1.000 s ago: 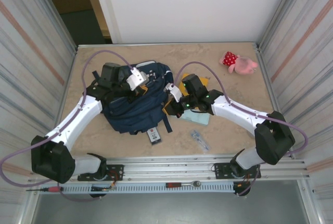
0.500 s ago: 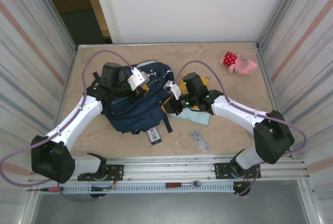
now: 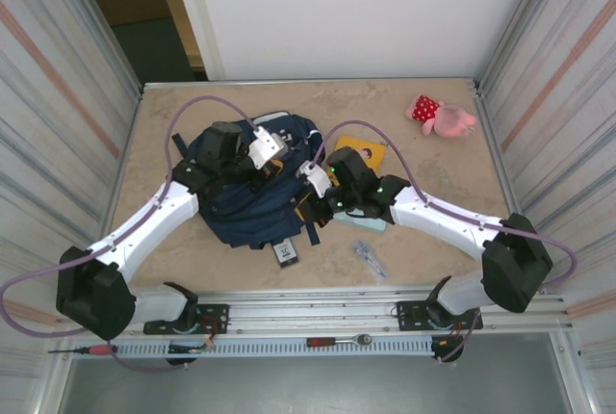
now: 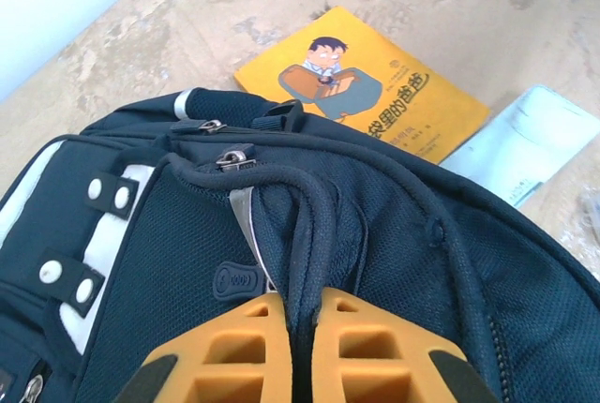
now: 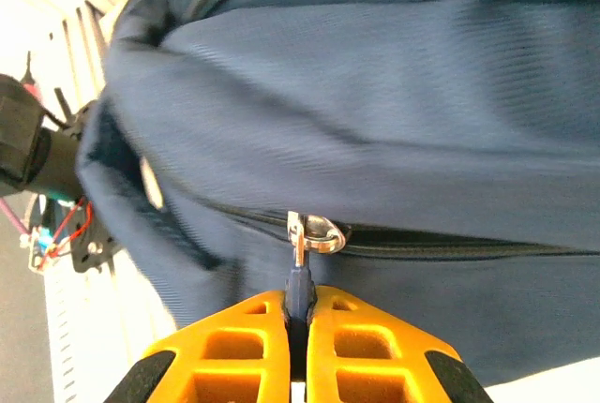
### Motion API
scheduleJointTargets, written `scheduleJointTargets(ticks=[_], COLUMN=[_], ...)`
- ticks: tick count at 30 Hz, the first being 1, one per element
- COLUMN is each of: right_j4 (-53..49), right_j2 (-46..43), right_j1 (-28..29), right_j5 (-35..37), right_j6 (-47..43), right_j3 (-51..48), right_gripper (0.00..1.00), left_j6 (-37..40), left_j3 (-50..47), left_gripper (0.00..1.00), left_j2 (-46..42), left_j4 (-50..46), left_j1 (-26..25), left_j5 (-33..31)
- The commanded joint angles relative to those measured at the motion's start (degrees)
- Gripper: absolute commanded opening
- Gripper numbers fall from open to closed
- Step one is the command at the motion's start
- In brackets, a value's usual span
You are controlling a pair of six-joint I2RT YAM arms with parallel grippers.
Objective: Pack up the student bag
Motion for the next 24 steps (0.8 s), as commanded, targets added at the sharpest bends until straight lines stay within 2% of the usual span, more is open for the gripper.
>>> scheduleJointTargets(ticks=[1,7,13,15,16,18,20,24], right_j4=[-1.12,-0.48,1.63,1.12,0.41,-1.32,-2.59,-2.72], right_j2=[-2.77,1.18,5.14,4.50,3.81,1.78,-1.16,-6.63], right_j1=[5.09,11.88,13.30,12.90,12.41,10.50,7.25,-0.84], right_j5=[6.03,11.19,11.63,11.69,11.26,10.96,10.34,6.97], right_j6=[5.71,11.63,17.18,18.17,18.36,20.68,25.53,38.46], right_j3=[2.13,5.93,7.60,7.61,7.73,7.67,6.51,1.95], right_gripper=[0.00,0.00,0.00,0.13,0.23,0.55,0.73,0.81], left_j6=[-5.15,-8.90,-8.57,-8.16,-8.30,-9.01,-9.20,-5.89], left_j3=[-0.02,-0.10,0.58,0.54,0.11,-1.32,-2.54,-2.48], left_gripper=[0.00,0.00,0.00,0.00,0.00,0.00,0.00,0.00], left_j2=[-0.10,1.96,2.04,1.49,1.03,-0.12,-1.03,-2.07], left_j4=[6.93,10.18,11.29,11.04,11.44,13.40,14.99,13.64], left_j1=[-1.76,-3.56,-3.57,-2.97,-2.15,-0.48,1.37,2.95], left_j5=[-8.58,-9.34,-7.04,-4.65,-2.48,1.35,5.71,11.18])
